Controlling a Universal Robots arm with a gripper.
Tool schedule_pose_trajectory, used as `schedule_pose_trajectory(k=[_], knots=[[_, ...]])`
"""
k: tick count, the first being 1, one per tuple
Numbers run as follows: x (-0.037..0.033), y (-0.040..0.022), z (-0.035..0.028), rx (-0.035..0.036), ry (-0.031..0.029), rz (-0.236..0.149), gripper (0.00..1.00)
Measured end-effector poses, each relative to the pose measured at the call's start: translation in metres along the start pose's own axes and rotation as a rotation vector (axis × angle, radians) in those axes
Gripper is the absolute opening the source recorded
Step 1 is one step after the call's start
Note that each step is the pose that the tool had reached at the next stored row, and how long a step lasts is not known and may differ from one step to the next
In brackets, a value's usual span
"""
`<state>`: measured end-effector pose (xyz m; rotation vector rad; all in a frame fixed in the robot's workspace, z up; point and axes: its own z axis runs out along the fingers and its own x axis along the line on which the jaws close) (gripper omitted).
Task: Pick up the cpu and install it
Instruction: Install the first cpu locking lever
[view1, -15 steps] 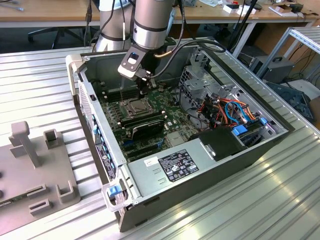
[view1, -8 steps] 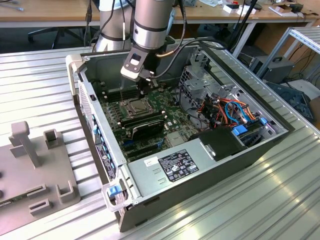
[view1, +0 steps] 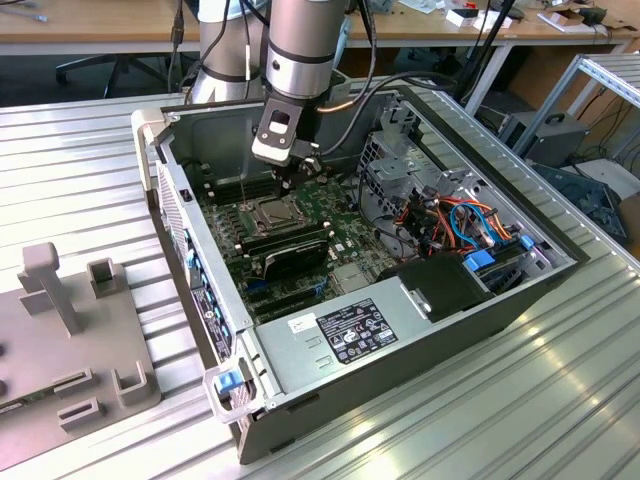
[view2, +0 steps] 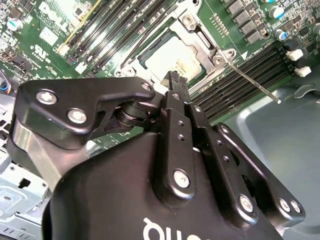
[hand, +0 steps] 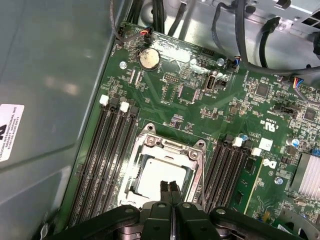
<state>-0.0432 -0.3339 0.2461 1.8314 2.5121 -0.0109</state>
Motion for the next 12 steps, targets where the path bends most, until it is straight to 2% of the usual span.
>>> schedule_pose_trajectory(k=[9,12], knots=[[0.0,0.0,0.0,-0.0003,0.0001,-0.01,0.11],[0.0,0.0,0.0,-0.0021,0.0009,-0.073,0.11]])
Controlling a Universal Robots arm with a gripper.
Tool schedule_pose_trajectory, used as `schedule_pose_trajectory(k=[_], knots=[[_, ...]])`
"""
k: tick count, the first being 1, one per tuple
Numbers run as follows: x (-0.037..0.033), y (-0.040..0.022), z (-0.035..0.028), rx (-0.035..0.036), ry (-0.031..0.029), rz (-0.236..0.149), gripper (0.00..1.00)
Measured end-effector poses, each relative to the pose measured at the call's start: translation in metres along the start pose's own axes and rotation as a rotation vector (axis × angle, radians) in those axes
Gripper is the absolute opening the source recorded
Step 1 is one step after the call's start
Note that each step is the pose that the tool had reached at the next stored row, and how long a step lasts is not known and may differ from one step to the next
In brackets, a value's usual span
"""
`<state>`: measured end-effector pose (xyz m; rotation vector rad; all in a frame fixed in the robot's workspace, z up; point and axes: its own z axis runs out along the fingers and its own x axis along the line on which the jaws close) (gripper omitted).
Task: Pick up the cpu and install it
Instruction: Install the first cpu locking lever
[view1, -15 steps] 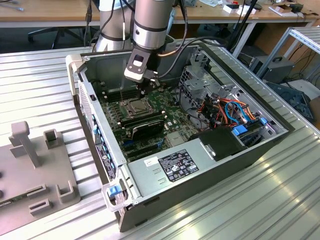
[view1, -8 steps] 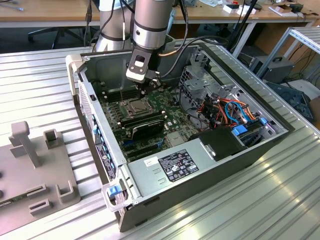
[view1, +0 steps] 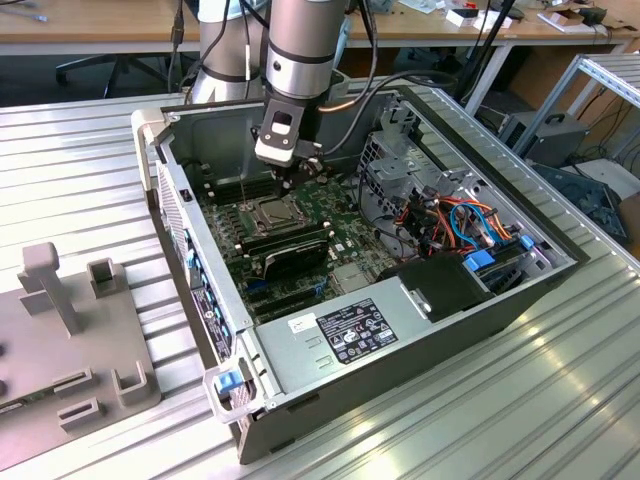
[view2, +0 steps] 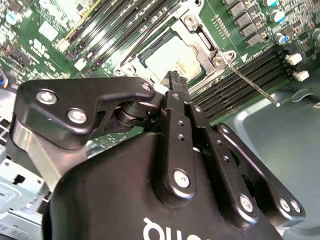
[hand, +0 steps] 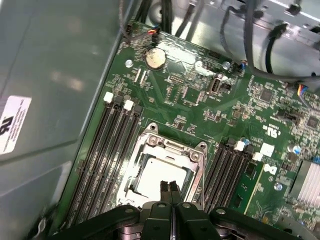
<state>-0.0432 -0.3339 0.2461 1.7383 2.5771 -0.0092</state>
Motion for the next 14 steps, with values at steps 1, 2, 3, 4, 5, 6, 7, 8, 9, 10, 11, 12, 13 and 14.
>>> schedule_pose_trajectory(k=[1,2,3,4,5,6,7,8,9,10,11,12,13,14], knots=[[0.0,0.0,0.0,-0.0012,0.0005,-0.038,0.11],[0.0,0.0,0.0,-0.0017,0.0008,-0.057,0.11],[0.0,0.0,0.0,-0.0023,0.001,-0.075,0.11],[0.0,0.0,0.0,-0.0029,0.0013,-0.095,0.11],[0.0,0.0,0.0,-0.0035,0.0015,-0.113,0.11],[0.0,0.0,0.0,-0.004,0.0018,-0.13,0.11],[0.0,0.0,0.0,-0.0052,0.0022,-0.168,0.11],[0.0,0.0,0.0,-0.0057,0.0025,-0.187,0.11],[0.0,0.0,0.0001,-0.0064,0.0028,-0.209,0.11],[0.0,0.0,0.0001,-0.0068,0.003,-0.222,0.11],[0.0,0.0,0.0001,-0.0069,0.003,-0.222,0.11],[0.0,0.0,0.0001,-0.0069,0.003,-0.222,0.11],[0.0,0.0,0.0001,-0.0068,0.003,-0.222,0.11],[0.0,0.0,0.0001,-0.0068,0.003,-0.222,0.11]])
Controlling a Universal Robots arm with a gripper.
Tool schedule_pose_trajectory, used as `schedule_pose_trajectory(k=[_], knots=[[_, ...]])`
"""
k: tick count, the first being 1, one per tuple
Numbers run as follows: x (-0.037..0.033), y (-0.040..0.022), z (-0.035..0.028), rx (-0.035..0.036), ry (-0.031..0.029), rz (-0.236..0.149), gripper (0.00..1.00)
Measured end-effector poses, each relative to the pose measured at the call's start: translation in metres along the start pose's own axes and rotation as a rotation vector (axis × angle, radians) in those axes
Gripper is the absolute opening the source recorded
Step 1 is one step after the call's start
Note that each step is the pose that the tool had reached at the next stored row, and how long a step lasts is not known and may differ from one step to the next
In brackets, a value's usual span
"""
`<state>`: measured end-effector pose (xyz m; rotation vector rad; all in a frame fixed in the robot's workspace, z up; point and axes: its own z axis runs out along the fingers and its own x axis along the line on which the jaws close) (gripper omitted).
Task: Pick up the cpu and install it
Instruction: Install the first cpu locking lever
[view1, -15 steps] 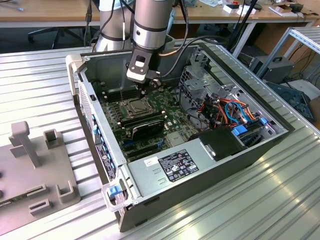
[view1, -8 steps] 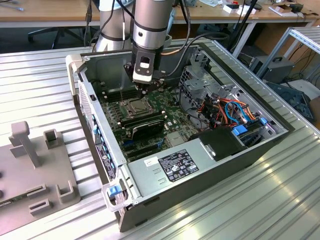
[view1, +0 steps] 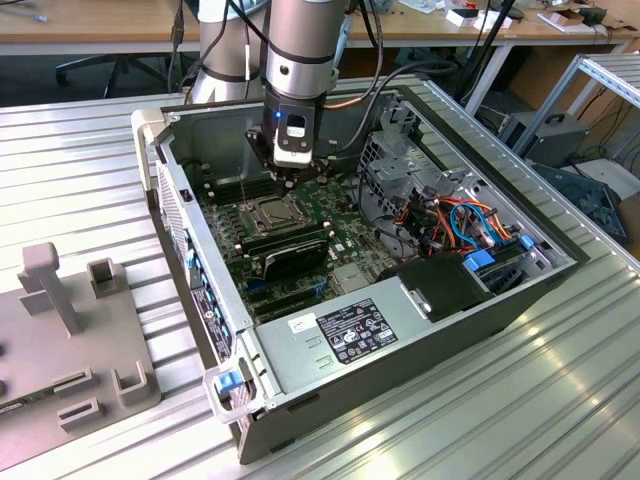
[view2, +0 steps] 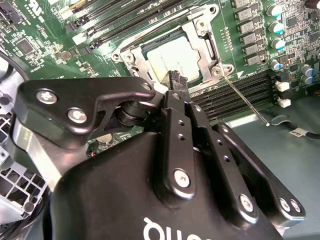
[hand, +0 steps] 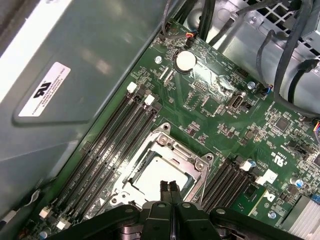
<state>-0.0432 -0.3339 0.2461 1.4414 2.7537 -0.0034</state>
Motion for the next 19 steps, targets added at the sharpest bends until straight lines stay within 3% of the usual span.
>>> schedule_pose_trajectory(k=[6,8,11,13,19], knots=[[0.0,0.0,0.0,-0.0004,0.0002,-0.011,0.11],[0.0,0.0,0.0,-0.0011,0.0005,-0.036,0.11],[0.0,0.0,0.0,-0.0041,0.0018,-0.133,0.11],[0.0,0.0,0.0,-0.0054,0.0024,-0.176,0.11],[0.0,0.0,0.0,-0.0058,0.0026,-0.189,0.11]])
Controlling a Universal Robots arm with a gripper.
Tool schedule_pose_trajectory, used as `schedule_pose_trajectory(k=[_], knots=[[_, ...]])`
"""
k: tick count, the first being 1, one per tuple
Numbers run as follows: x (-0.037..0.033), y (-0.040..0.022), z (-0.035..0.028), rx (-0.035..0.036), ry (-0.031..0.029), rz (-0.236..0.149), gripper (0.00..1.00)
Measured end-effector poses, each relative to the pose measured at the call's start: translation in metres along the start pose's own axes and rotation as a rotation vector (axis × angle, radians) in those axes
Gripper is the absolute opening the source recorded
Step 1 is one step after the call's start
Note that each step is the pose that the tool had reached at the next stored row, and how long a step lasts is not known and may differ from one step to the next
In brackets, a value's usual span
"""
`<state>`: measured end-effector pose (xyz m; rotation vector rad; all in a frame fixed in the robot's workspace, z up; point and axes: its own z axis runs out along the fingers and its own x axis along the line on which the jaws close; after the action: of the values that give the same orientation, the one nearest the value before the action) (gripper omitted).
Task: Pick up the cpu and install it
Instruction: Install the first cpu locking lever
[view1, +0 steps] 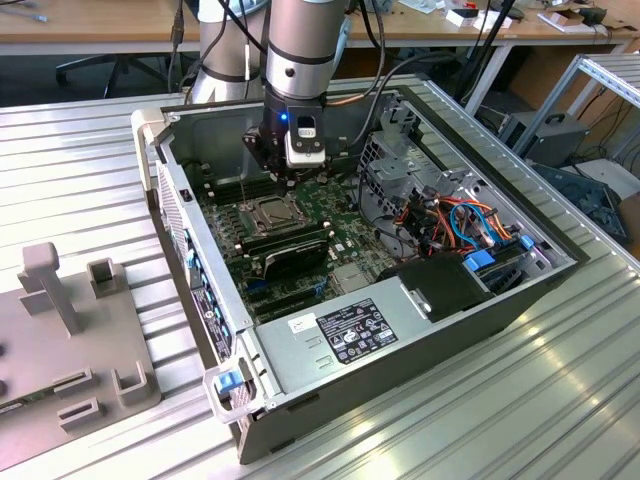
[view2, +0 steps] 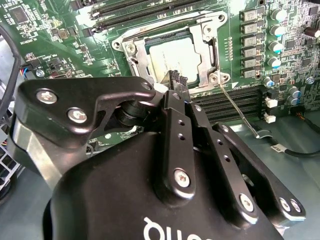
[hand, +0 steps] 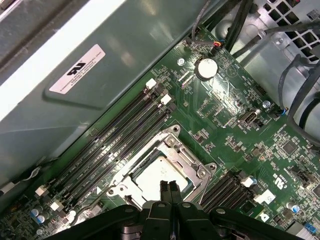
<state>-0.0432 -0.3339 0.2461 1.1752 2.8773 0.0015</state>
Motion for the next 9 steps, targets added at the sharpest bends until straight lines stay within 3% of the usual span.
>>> schedule_pose_trajectory(k=[9], knots=[[0.0,0.0,0.0,0.0,0.0,0.0,0.11]])
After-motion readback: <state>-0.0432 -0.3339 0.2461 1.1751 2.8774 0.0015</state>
